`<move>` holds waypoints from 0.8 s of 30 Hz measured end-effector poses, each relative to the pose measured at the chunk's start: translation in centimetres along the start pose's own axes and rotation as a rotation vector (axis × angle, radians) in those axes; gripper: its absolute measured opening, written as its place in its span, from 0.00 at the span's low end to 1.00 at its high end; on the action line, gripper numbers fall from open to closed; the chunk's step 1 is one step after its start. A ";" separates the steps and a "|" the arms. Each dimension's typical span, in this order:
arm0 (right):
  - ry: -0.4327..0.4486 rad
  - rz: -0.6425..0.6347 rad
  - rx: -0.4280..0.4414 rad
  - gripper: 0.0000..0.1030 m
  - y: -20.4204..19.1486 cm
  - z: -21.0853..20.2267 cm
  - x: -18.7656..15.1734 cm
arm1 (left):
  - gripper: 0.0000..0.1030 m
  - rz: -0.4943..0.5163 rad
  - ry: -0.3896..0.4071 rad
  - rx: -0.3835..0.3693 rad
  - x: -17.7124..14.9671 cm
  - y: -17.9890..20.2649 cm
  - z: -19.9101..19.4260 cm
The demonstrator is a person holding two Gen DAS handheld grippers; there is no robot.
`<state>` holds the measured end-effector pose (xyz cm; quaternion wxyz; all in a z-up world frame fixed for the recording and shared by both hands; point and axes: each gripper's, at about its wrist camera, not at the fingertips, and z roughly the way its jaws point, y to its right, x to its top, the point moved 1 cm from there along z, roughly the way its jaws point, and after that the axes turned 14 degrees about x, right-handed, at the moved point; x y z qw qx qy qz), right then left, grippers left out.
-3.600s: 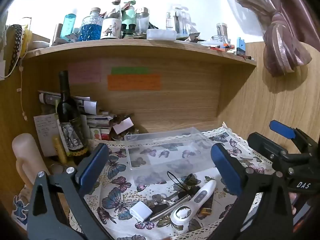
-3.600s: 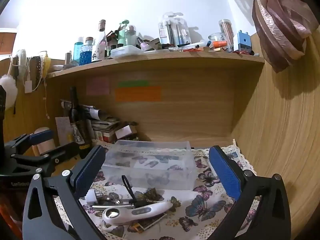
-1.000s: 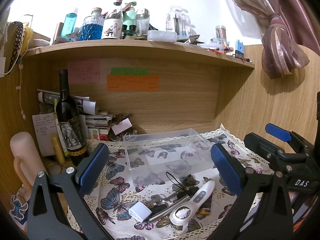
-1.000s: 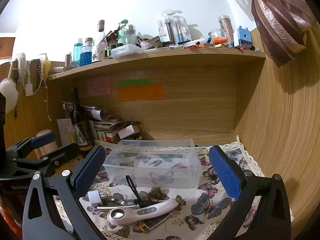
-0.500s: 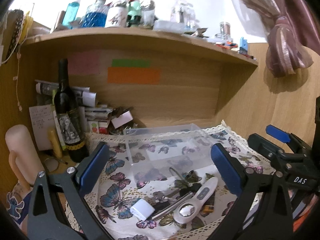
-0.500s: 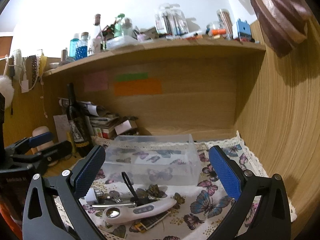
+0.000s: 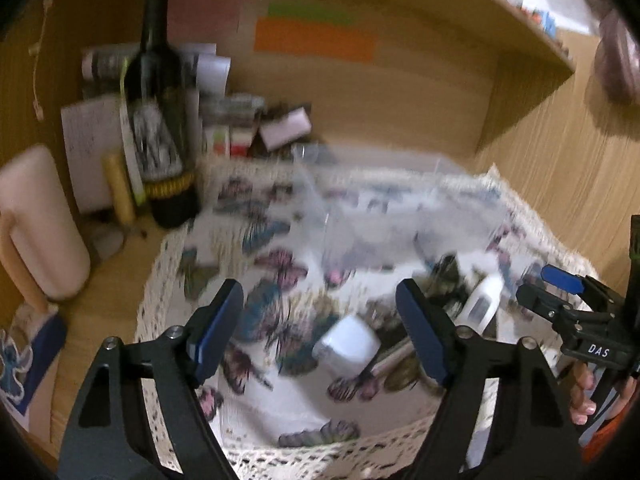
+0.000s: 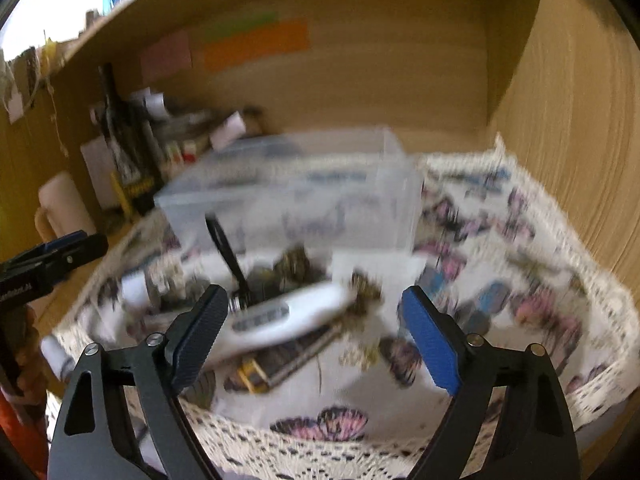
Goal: Organize rigid objects
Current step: 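Grasp the white cube plug with the left tool while the right tool grasps the gold-labeled bottle, then carry the cube with the left tool while the right tool carries the bottle over the box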
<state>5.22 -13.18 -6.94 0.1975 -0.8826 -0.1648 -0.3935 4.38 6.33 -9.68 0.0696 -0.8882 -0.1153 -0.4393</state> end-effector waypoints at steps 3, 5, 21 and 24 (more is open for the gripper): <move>-0.079 0.009 0.008 0.78 0.2 1.5 -1.3 | 0.73 0.027 -0.050 -0.010 -1.2 0.2 0.9; -0.117 0.012 0.019 0.76 0.2 2.2 -1.9 | 0.73 0.045 -0.069 -0.012 -1.8 0.5 1.4; -0.163 -0.044 -0.071 0.46 -0.2 4.4 -2.2 | 0.46 0.065 -0.198 -0.029 -2.7 2.0 5.1; -0.152 -0.027 -0.081 0.31 0.4 3.9 -2.2 | 0.45 0.051 -0.193 -0.031 -2.9 1.7 5.2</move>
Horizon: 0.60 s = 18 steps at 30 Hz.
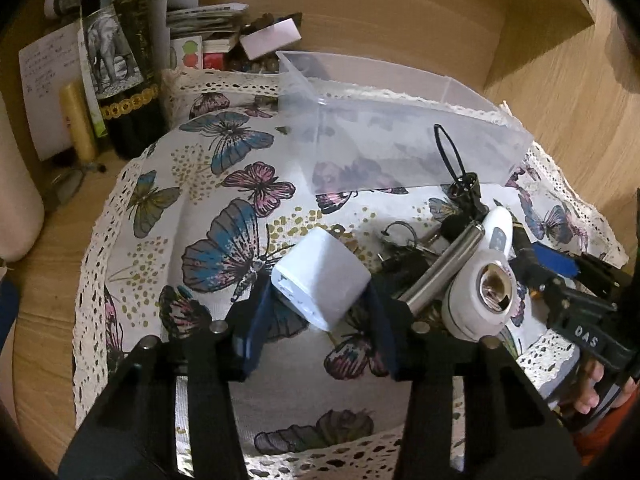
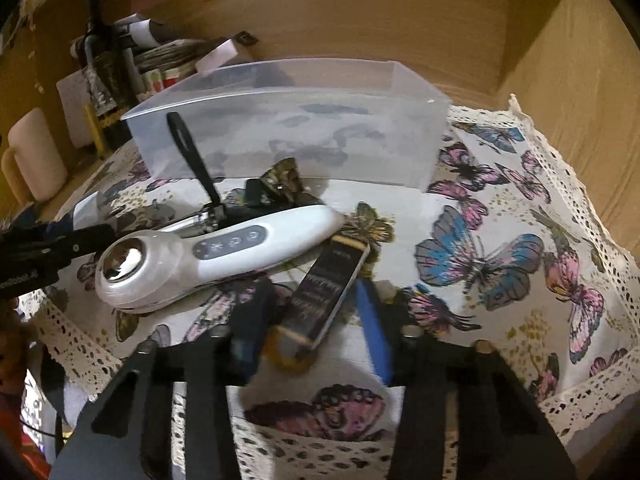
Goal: Organize rigid objects
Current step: 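Carry the cube with the left tool while the right tool carries the bottle over the box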
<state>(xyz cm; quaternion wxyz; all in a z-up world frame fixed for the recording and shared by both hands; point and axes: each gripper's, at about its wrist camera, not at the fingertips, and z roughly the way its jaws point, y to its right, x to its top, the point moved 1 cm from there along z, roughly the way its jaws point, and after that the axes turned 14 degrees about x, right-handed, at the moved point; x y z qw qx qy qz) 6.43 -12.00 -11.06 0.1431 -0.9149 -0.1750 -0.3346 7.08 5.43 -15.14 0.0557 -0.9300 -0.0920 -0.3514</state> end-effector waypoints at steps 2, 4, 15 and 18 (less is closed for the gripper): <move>0.006 0.013 0.000 0.26 0.4 -0.3 -0.1 | 0.45 -0.009 0.010 0.008 -0.1 -0.2 -0.1; 0.013 0.025 -0.014 0.21 0.9 -0.6 -0.1 | 0.45 -0.016 0.016 0.013 -0.2 -0.3 -0.3; 0.114 0.014 -0.046 0.21 1.7 -4.5 1.0 | 0.16 -0.026 0.094 0.032 1.0 -1.2 -3.9; 0.160 -0.003 -0.049 0.21 1.5 -5.8 1.8 | 0.10 -0.005 0.120 0.062 1.5 -0.8 -4.5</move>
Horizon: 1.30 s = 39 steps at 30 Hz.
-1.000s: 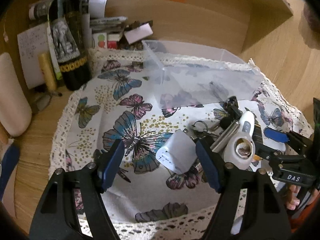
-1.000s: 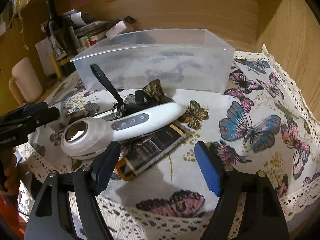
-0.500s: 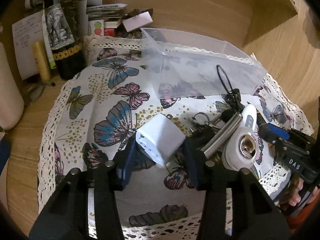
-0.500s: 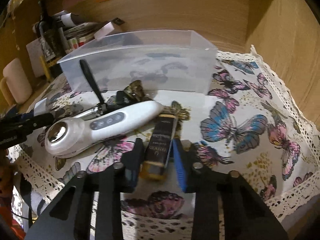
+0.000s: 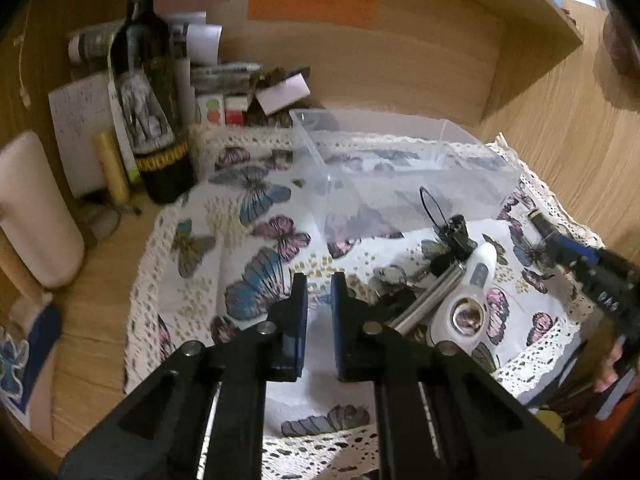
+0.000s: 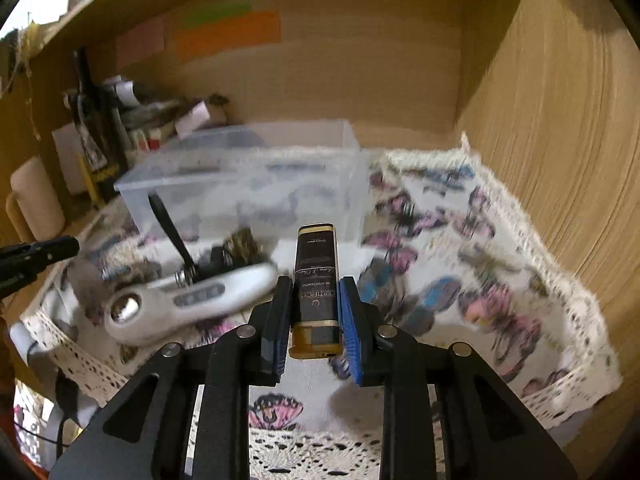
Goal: Organize rigid objects
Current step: 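Carry the cube with the left tool while the right tool carries the bottle over the box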
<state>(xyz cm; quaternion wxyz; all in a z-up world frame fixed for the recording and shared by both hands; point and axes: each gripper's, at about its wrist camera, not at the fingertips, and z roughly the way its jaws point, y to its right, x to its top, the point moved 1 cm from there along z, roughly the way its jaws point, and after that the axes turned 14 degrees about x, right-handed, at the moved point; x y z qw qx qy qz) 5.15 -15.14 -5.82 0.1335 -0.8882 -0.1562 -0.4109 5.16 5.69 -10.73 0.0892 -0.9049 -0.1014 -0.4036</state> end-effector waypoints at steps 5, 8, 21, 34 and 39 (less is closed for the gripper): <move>0.033 0.008 0.019 0.21 0.2 -0.7 0.6 | 0.27 0.038 -0.033 0.023 0.0 0.5 0.6; 0.040 0.018 0.029 0.21 0.3 -0.9 0.5 | 0.60 0.030 -0.038 0.010 -0.7 0.6 0.5; 0.036 0.014 0.059 0.21 0.4 -0.4 0.9 | 0.46 0.063 -0.118 -0.038 -1.9 1.6 2.4; 0.094 -0.040 0.093 0.21 -0.3 0.0 5.5 | 0.29 0.046 -0.005 -0.027 3.8 -0.4 -0.2; 0.116 -0.070 0.099 0.21 -0.6 0.3 8.1 | 0.29 0.029 0.066 -0.056 8.0 0.0 -1.4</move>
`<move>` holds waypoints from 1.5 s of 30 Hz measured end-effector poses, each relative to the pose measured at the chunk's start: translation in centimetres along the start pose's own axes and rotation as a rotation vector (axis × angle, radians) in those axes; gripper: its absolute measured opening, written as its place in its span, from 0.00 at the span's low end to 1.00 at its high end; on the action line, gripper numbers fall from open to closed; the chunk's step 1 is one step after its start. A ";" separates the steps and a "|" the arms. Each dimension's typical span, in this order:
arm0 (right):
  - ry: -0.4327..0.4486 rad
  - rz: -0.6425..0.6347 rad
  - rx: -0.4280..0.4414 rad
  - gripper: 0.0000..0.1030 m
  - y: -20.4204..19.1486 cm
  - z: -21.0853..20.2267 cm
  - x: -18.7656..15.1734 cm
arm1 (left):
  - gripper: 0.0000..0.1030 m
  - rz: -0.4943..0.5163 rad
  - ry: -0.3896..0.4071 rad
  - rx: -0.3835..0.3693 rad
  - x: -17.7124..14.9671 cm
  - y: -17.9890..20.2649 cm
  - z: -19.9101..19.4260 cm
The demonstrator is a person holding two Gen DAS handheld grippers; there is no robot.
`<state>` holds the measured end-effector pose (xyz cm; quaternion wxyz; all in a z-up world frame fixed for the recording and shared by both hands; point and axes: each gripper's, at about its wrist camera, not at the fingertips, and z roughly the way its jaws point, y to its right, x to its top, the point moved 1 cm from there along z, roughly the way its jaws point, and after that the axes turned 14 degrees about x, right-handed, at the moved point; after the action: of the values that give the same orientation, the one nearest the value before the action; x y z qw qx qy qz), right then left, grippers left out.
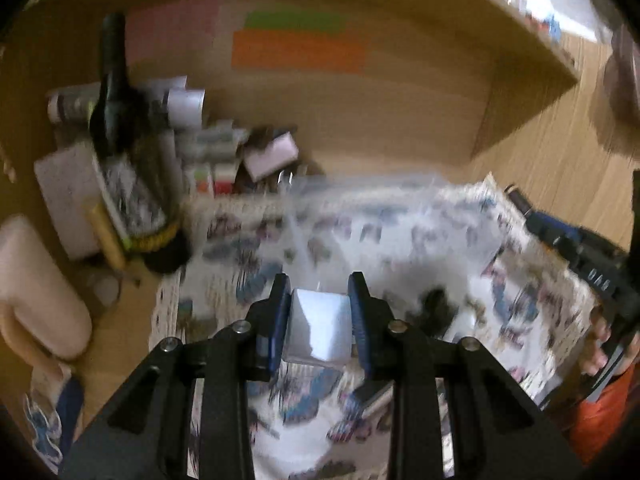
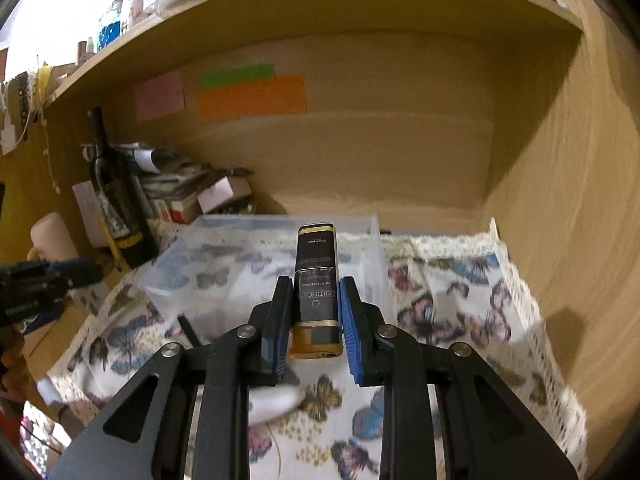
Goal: Organize rigid objects
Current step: 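Carry the cube with the left tool while the right tool carries the bottle over the box, then open the left tool over the box while the right tool releases the bottle inside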
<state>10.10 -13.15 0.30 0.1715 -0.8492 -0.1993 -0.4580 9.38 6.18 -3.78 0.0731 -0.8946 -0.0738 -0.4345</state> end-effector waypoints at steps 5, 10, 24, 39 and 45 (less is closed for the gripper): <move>0.009 -0.020 0.023 0.21 0.1 1.2 2.6 | 0.29 -0.006 0.067 -0.002 4.1 0.9 0.4; -0.031 -0.021 0.033 0.21 0.9 4.1 3.8 | 0.29 -0.009 0.033 -0.012 6.1 2.3 3.6; -0.291 0.008 0.040 0.21 3.6 14.2 0.8 | 0.29 0.112 -0.193 -0.005 4.8 6.6 15.0; -0.310 -0.020 0.023 0.36 3.1 14.9 0.7 | 0.31 0.134 -0.149 0.023 5.1 6.8 14.4; -0.237 -0.063 0.025 0.61 1.3 11.1 1.3 | 0.58 0.096 -0.081 0.009 5.4 5.0 10.4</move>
<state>19.28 -8.75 -4.49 0.1430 -0.8884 -0.2505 -0.3572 21.63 3.66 -6.24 0.0948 -0.9138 -0.0356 -0.3935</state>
